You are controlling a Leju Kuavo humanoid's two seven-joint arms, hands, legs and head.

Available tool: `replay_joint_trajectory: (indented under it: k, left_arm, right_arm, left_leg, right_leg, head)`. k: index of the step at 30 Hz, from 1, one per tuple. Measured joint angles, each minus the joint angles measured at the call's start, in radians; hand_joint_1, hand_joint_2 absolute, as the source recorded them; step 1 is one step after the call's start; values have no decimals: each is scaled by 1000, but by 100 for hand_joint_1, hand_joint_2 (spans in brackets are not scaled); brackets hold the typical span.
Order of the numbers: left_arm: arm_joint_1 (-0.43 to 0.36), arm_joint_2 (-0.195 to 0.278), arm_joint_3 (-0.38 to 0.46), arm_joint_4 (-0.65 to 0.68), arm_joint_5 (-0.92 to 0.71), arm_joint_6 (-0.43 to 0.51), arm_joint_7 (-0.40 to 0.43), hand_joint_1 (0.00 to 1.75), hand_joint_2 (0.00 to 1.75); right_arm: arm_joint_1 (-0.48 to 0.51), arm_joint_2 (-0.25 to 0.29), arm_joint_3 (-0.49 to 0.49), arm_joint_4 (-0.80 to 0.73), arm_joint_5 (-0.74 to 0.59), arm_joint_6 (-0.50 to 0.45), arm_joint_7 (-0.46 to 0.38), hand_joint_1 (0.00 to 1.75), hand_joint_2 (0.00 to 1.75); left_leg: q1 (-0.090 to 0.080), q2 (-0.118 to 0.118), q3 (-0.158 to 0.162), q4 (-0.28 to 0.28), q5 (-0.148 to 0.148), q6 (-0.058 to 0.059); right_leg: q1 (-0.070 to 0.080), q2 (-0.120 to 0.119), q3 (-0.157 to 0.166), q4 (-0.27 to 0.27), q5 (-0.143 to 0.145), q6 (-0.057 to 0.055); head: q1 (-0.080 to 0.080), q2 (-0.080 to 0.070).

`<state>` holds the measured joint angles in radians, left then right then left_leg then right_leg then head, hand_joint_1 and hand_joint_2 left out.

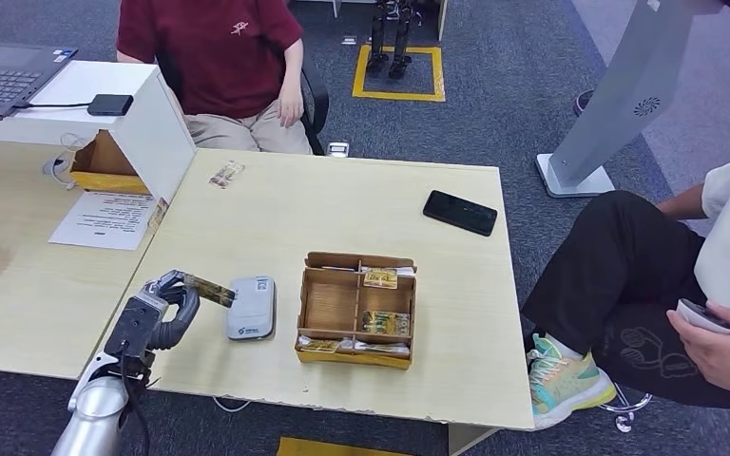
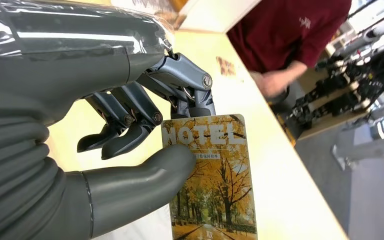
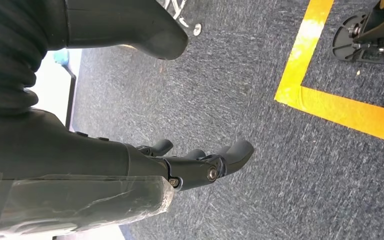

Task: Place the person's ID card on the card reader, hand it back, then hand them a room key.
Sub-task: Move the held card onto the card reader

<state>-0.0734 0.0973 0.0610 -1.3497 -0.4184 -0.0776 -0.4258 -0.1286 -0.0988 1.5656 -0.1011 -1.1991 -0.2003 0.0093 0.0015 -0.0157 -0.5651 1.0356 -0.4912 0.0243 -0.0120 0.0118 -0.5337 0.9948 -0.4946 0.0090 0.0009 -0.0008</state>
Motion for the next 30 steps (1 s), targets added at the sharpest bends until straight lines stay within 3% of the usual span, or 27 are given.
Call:
replay_joint_trajectory:
  k: [10, 20, 30]
  left_arm:
    - [17, 18, -59, 47, -28, 9, -3, 175, 175]
    - [14, 19, -105, 88, -171, 95, 23, 175, 175]
    - [-40, 12, -114, 166, -222, 150, 51, 175, 175]
  right_arm:
    - [4, 5, 0, 0, -1, 0, -5, 0, 175]
    - [5, 6, 0, 0, 3, -3, -7, 0, 175]
    - [5, 7, 0, 0, 17, -3, -7, 0, 175]
  left_leg:
    - [0, 0, 0, 0, 0, 0]
    - [0, 0, 0, 0, 0, 0]
    - [0, 0, 0, 0, 0, 0]
  right_leg:
    - [0, 0, 0, 0, 0, 0]
    - [0, 0, 0, 0, 0, 0]
    - [0, 0, 0, 0, 0, 0]
  head:
    - [0, 0]
    - [0, 0]
    - [0, 0]
